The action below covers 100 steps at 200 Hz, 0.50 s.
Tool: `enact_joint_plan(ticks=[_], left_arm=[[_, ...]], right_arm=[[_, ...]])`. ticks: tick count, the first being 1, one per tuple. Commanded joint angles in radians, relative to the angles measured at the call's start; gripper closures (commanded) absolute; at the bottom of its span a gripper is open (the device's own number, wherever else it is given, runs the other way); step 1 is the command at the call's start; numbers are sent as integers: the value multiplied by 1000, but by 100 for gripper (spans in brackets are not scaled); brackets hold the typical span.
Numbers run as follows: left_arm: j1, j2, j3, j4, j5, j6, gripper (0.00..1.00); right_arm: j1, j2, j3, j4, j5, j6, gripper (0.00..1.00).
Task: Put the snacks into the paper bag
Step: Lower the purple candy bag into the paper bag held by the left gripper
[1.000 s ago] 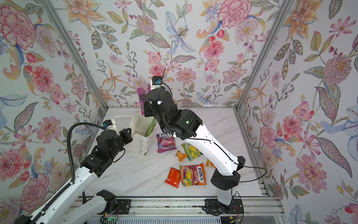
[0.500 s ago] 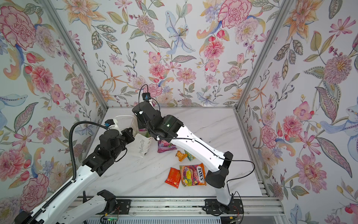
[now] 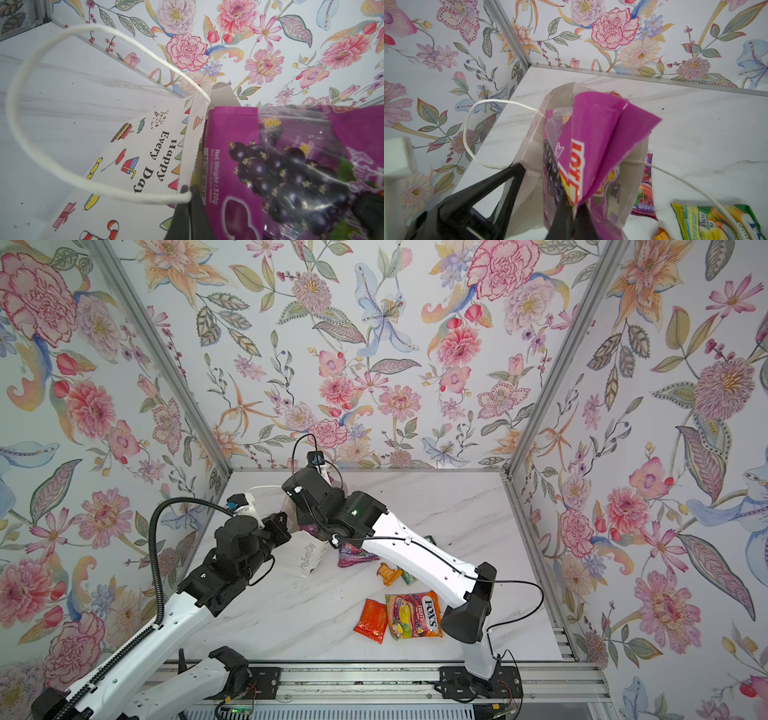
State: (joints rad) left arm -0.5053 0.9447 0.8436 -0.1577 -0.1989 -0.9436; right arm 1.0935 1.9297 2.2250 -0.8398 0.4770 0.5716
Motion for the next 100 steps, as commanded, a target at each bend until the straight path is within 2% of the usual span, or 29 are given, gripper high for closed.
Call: enact_joint_plan(ticks=[1,100], left_arm=[[-14,-2,37,-2,-27,-1,100],[-34,-1,31,0,-11,-3,100]], right_arm=[[-17,-25,18,35,-30,32,100],[-82,105,125,29,-165,42,100]])
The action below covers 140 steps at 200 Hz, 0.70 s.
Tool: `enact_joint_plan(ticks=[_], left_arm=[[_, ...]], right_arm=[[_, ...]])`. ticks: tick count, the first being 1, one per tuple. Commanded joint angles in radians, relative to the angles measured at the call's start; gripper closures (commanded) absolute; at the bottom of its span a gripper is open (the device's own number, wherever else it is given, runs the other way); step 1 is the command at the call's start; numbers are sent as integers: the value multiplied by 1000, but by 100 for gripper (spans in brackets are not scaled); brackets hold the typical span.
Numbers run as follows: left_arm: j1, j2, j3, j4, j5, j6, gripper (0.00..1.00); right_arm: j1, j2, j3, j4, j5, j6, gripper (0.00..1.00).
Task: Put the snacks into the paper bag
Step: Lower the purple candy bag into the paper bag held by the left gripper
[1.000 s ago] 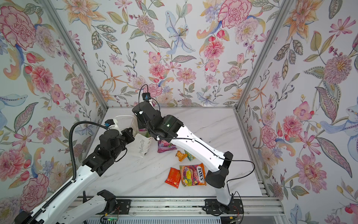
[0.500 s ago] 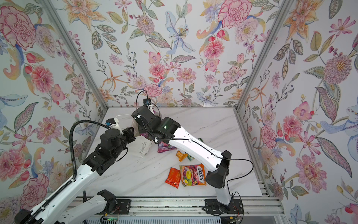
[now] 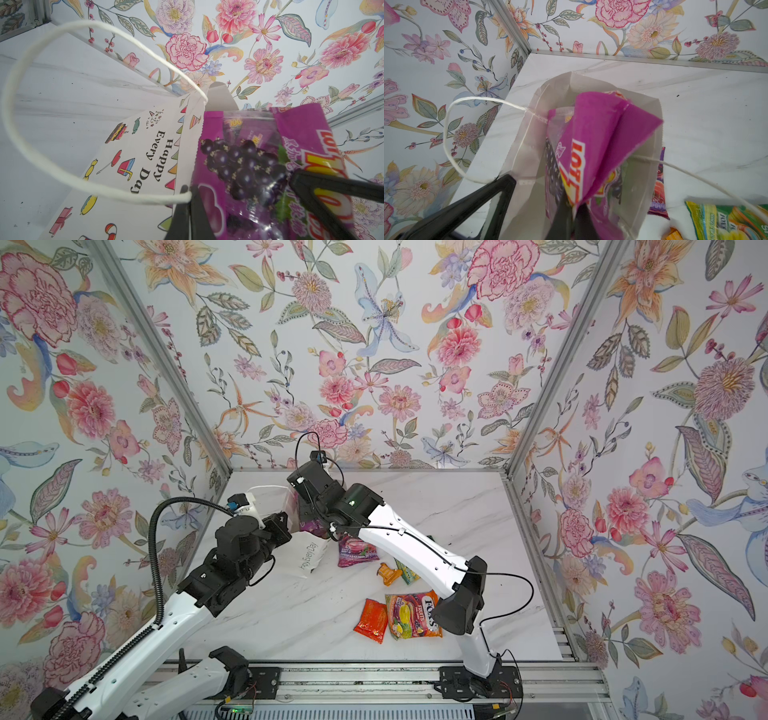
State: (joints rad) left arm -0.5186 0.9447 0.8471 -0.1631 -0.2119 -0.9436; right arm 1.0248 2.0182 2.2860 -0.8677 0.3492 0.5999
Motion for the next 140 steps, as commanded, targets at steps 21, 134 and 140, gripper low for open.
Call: enact_joint_plan(ticks=[21,134,140], left_arm=[[-29,2,26,13,9,-3,100],[-47,12,29,31,8,-1,100],[-46,12,30,31,6,-1,100]], right_arm=[[-23,46,96,56,-66,17,100],[-52,180,163,58,-115,76,100],[-54,186,168,58,-122,81,100]])
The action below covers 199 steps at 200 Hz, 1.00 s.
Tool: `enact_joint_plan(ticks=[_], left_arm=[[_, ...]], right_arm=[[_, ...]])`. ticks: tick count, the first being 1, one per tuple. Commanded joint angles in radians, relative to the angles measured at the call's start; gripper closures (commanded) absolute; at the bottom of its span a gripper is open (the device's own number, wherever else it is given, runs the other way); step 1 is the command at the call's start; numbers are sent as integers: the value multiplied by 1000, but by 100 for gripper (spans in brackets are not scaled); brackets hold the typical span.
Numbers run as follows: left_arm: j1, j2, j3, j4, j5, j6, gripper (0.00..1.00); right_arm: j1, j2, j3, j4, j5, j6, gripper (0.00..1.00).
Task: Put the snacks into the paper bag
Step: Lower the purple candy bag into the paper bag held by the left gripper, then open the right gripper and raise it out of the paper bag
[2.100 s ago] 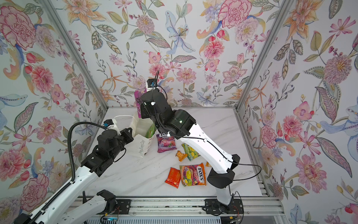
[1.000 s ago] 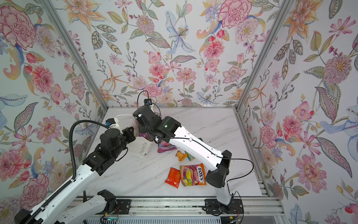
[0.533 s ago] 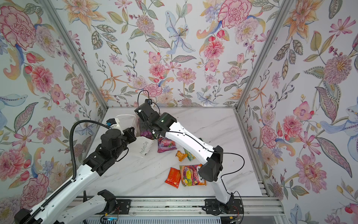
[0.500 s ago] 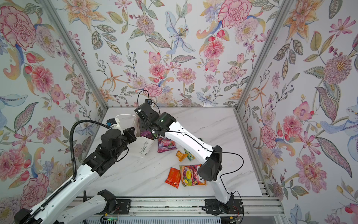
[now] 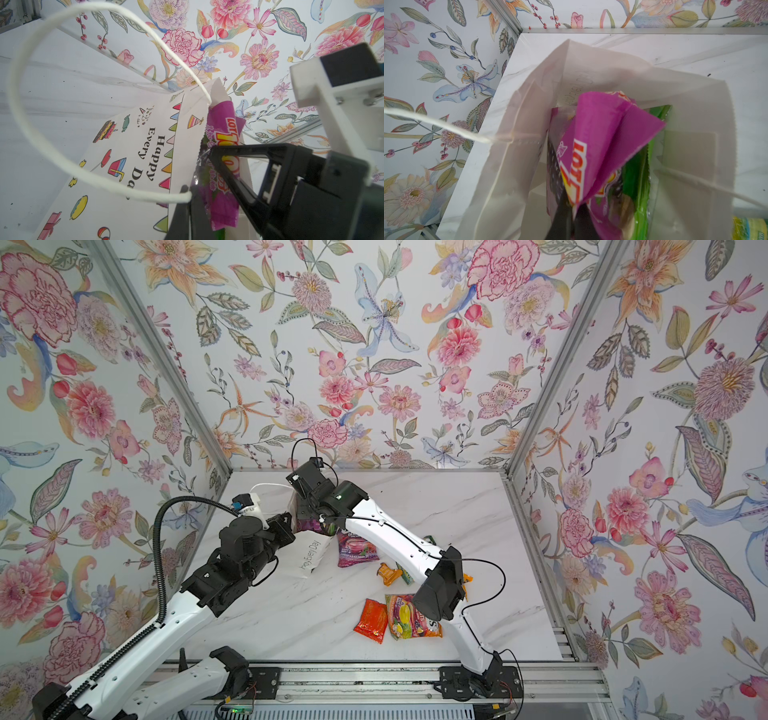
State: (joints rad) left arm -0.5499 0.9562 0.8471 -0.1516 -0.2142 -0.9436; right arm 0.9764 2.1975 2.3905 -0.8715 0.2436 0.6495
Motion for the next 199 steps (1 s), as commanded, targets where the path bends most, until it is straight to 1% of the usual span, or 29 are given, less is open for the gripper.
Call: enact_joint_plan(ticks=[1,19,64,114,133,165,182,199], left_arm=[[-15,1,30,20,8,-1,100],[-15,-1,30,18,4,-1,100],[-15,4,40,14,-2,-5,100],[-15,2,38,1,-26,0,100],[-14,4,40,-6,-38,7,100],[-13,9,49,-29,-73,30,100],[-12,7,55,-36,-83,44,100],[-8,8,58,-42,-88,55,100]], right_arm=[[-6,8,64,63,-17,32,100],[-9,28,78,62,-37,41,100],[-13,56,86,62,-46,56,100],[-12,38,88,61,-46,38,73],[-5,11,81,60,-24,17,64],[18,-90,34,60,45,-41,56],[17,-153,-29,61,84,-75,50],[4,-210,-114,58,122,-90,46]])
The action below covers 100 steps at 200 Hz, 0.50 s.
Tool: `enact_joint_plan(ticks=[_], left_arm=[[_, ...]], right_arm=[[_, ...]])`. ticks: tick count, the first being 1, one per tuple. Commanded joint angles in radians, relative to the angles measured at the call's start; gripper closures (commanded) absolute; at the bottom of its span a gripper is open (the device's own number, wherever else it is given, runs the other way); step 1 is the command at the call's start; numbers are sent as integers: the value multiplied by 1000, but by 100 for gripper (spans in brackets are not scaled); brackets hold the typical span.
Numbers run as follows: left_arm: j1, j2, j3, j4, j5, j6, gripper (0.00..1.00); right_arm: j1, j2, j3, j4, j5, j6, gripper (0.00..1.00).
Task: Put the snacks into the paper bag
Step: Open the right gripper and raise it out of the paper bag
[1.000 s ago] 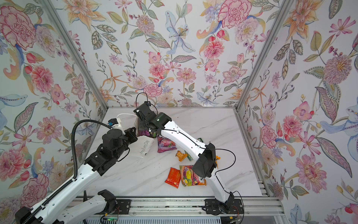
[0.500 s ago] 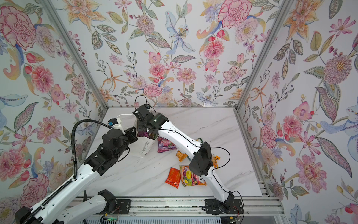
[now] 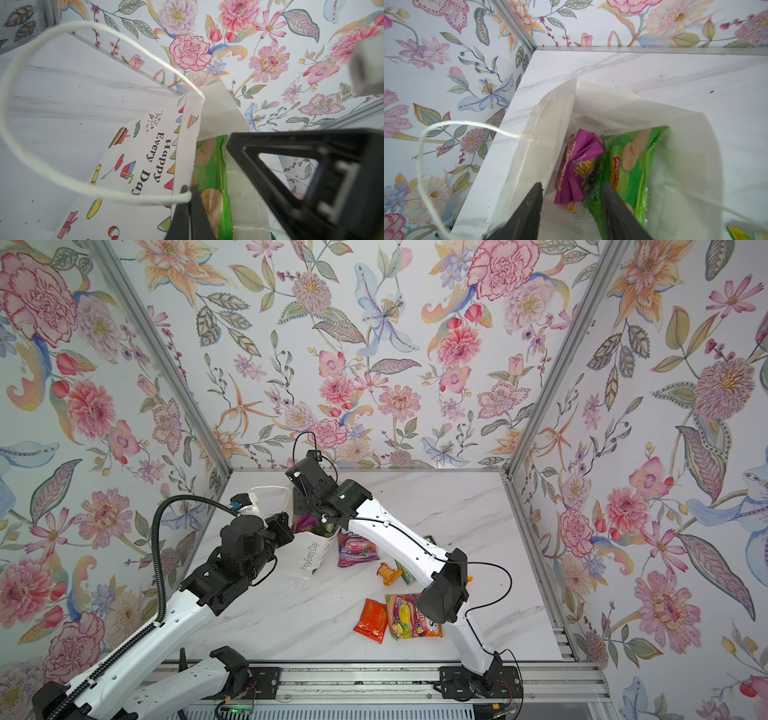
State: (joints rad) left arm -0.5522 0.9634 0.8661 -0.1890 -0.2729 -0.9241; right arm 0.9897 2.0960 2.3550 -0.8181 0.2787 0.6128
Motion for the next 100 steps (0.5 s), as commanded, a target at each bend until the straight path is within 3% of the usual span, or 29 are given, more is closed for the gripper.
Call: enact_joint_plan(ticks=[1,53,100], left_arm=[[-5,1,39,-4,-28,36,100],[5,27,59,-6,1,64,100],[9,27,72,-22,-2,80,100]], right_arm=[[-10,-111,-84,5,89,-54,46],[-43,-180,-273,1,155,-50,34],[-70,-151,-345,1,73,-9,34]])
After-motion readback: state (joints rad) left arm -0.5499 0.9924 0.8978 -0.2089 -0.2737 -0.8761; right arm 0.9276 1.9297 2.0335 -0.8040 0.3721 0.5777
